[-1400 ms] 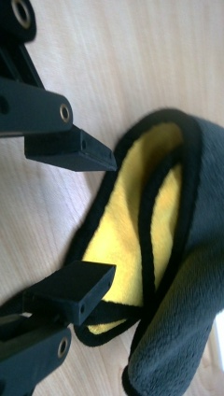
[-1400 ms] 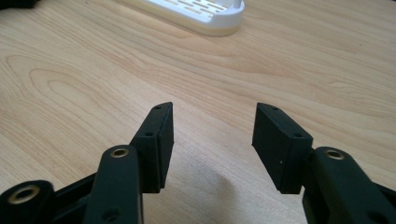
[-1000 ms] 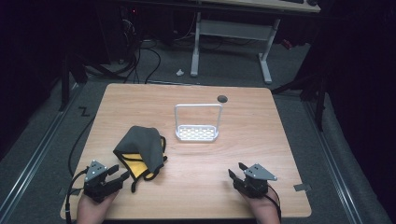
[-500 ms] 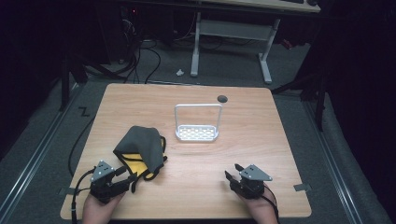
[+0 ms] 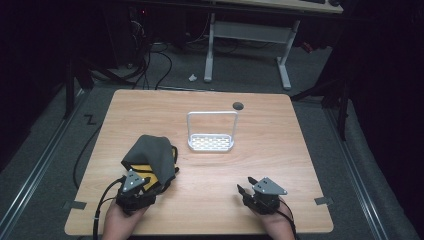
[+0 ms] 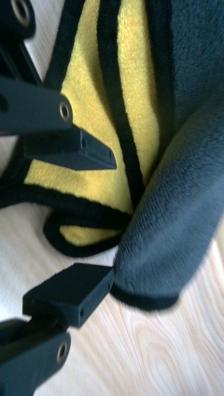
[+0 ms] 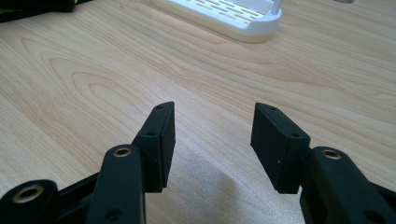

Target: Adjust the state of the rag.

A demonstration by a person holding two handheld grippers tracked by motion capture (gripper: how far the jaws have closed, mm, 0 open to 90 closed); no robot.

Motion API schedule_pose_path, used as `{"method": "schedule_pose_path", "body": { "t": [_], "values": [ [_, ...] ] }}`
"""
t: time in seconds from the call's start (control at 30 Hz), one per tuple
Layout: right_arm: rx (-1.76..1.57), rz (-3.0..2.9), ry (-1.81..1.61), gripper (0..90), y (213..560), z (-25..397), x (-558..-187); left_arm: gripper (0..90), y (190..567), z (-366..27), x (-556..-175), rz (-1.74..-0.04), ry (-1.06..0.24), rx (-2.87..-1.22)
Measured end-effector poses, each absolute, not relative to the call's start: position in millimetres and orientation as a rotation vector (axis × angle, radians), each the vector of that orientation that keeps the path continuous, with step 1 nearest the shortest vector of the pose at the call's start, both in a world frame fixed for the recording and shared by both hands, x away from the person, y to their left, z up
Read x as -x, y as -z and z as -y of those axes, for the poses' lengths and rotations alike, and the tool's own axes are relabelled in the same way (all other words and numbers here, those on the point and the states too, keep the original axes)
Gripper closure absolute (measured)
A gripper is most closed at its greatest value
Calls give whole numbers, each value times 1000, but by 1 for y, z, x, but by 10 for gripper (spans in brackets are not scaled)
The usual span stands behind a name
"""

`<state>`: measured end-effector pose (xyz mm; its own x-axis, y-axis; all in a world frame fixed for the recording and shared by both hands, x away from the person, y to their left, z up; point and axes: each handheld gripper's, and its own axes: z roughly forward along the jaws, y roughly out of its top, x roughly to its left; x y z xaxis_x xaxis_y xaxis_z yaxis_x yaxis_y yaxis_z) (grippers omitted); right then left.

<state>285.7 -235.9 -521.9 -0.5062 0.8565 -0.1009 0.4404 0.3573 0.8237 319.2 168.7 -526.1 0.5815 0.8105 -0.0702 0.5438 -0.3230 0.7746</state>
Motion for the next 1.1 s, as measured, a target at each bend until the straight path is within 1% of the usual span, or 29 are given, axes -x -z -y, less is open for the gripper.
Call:
{"method": "schedule_pose_path", "body": {
  "t": [0.1,0.17,0.23,0.33,0.47,0.63,0.8,0.97,1.1],
  "values": [
    [-1132,-2093,-1035,506,522,236,-286,511,532,-168,-324,-1114,-421,-2038],
    [-1136,-2094,-1037,506,522,235,-286,586,532,-169,-324,-1124,-430,-2040],
    [-1133,-2098,-1034,506,522,235,-286,680,531,-169,-323,-1116,-441,-2047],
    [-1127,-2104,-1034,506,523,234,-287,756,531,-165,-321,-1103,-461,-2068],
    [-1115,-2107,-1033,506,522,233,-286,777,530,-160,-318,-1085,-458,-2082],
    [-1112,-2107,-1052,506,520,233,-283,789,528,-143,-308,-1039,-426,-2110],
    [-1110,-2100,-1058,505,519,228,-282,790,528,-118,-299,-948,-388,-2151],
    [-1072,-2120,-1049,505,518,219,-279,789,528,-89,-290,-845,-322,-2172],
    [-1045,-2137,-1052,503,519,212,-278,787,527,-69,-286,-772,-305,-2203]
  ]
}}
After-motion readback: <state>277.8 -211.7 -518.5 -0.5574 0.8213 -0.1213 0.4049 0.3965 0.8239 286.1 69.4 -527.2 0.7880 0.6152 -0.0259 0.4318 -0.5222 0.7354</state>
